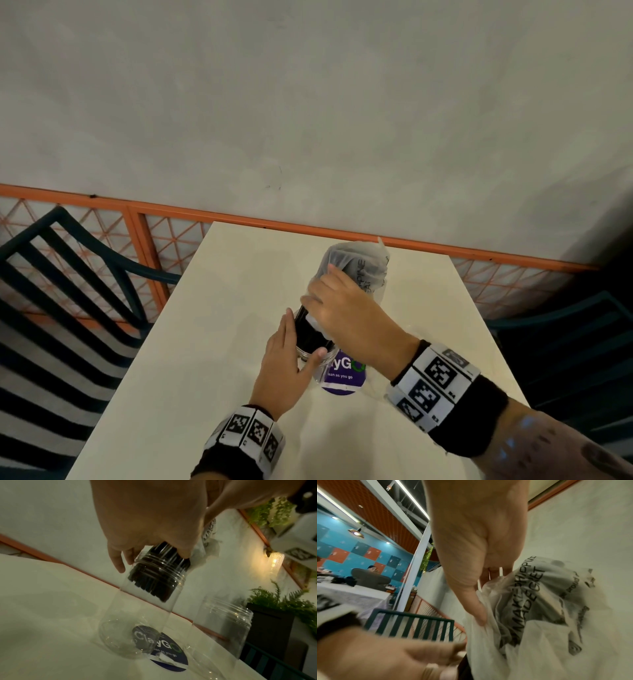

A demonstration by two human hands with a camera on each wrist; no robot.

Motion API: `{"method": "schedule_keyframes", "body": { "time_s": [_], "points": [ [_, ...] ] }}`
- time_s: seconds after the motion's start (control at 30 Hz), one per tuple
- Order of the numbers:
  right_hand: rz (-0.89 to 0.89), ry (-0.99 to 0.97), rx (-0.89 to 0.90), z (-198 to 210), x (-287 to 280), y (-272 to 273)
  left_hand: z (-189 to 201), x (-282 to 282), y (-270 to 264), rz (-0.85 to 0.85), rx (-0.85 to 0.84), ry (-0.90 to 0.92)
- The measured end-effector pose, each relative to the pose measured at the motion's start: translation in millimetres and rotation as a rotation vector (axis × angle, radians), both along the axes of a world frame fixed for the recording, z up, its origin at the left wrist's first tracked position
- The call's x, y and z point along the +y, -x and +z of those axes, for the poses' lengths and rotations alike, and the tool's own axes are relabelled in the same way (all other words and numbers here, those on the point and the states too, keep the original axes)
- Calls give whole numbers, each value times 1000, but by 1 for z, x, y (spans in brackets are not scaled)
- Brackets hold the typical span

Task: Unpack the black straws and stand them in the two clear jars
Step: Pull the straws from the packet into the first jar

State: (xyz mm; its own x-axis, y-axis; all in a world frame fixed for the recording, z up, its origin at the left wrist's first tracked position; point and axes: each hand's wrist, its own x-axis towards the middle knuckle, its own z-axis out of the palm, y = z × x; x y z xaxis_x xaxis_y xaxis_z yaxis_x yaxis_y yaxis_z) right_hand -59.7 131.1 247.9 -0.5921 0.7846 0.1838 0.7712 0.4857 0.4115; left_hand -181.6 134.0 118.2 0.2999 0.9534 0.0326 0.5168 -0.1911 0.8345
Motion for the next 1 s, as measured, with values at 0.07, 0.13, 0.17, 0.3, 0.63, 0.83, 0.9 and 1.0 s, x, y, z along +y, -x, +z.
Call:
{"method": "schedule_keyframes", "body": {
  "time_s": [0.07, 0.13, 0.17, 0.3, 0.63, 0.83, 0.9, 1.0],
  "points": [
    [-16, 28, -102, -9, -8, 4, 4, -1, 4, -5, -77, 7],
    [-16, 45, -161, -16, -14, 5, 9, -2, 7, -9, -130, 2],
    [-11, 46, -170, -17, -16, 5, 11, -1, 9, -11, -146, -13],
    [-50, -5, -196, -9, -18, 1, 25, 4, 15, -44, -138, -75],
    [-205, -253, -104, 55, -24, -23, 45, -1, 28, -15, -86, -39],
    [-378, -129, 399, 73, -59, -46, 66, -28, 43, 72, -207, -9],
    [-381, 112, 703, 69, -84, -46, 81, -43, 44, 38, -270, 70],
    [-308, 358, 1065, 48, -117, -34, 94, -67, 46, -106, -396, 321]
  ]
}}
